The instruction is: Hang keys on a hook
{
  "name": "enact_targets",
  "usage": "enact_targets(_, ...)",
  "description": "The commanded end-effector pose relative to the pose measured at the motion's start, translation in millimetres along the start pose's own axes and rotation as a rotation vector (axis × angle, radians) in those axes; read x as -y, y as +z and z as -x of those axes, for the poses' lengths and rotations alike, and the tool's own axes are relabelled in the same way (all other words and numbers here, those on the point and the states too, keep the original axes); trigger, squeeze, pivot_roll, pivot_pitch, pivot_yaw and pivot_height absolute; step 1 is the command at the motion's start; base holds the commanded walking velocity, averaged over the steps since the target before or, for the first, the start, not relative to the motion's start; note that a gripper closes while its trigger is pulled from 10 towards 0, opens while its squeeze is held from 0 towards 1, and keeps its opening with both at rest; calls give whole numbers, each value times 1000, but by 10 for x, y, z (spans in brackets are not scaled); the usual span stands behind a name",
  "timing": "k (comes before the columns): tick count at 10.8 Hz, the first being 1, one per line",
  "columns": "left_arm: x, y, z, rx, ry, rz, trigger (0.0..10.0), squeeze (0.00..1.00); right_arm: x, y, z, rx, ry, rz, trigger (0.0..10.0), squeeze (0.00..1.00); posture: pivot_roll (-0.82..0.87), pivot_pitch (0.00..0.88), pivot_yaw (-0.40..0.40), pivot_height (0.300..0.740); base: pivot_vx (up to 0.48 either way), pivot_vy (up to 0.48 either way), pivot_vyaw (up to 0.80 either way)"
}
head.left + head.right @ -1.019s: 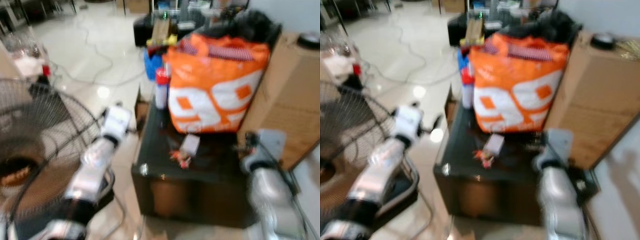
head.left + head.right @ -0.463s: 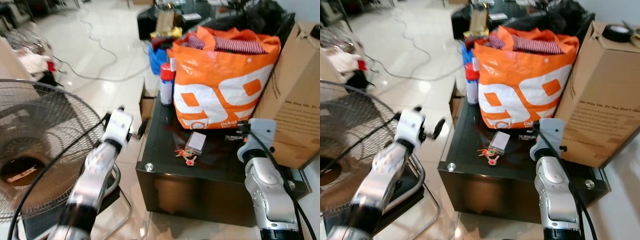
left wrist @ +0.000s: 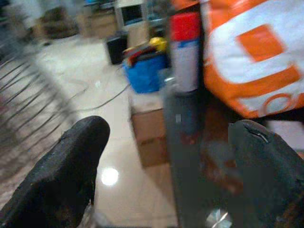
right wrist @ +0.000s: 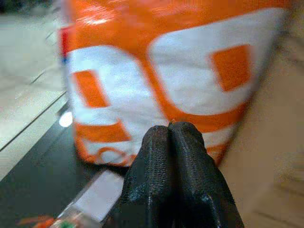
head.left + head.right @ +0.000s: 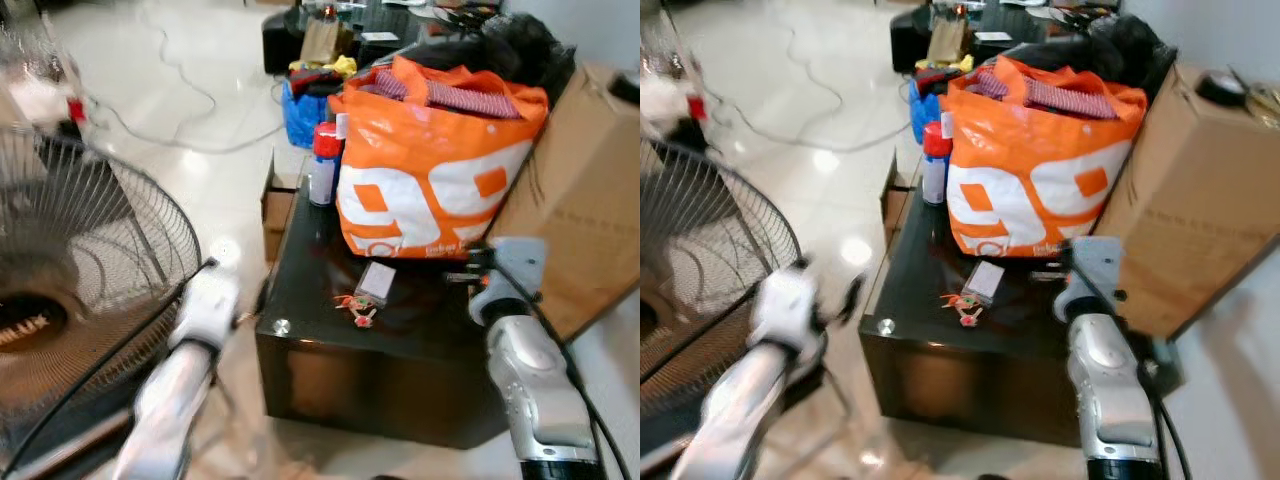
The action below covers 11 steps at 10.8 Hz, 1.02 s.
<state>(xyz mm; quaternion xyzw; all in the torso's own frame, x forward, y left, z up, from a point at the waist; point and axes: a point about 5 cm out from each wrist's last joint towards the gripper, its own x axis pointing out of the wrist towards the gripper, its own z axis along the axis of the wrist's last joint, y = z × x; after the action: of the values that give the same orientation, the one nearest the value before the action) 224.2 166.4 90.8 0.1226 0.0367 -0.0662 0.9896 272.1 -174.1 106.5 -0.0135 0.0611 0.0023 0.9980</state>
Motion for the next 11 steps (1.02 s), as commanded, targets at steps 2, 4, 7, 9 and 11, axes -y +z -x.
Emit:
enact_targets(2, -80, 63, 197, -14, 85, -7, 10000, 231, -127, -73, -53, -24, 86, -7, 10000, 0, 156, 0, -188, 740, 0, 0, 0)
enact_targets(4, -194, 68, 273, -37, 180, -7, 10000, 224, -216, -155, -117, -64, 121, -16, 10000, 0, 209, 0, -221, 740, 0, 0, 0)
enact_targets(7, -36, 19, 37, -40, 43, -14, 10000, 224, -27, -231, 154, -113, 55, 23, 10000, 0, 44, 0, -128, 740, 0, 0, 0)
enact_targets(9, 189, -5, -95, -35, -33, -4, 10000, 220, 232, -213, 330, -105, -22, 18, 10000, 98, -33, 0, -77, 740, 0, 0, 0)
enact_targets(11, 316, -18, -74, -36, -120, 3, 10000, 224, 228, -171, 434, -87, -16, 7, 10000, 1000, -79, 0, -50, 740, 0, 0, 0)
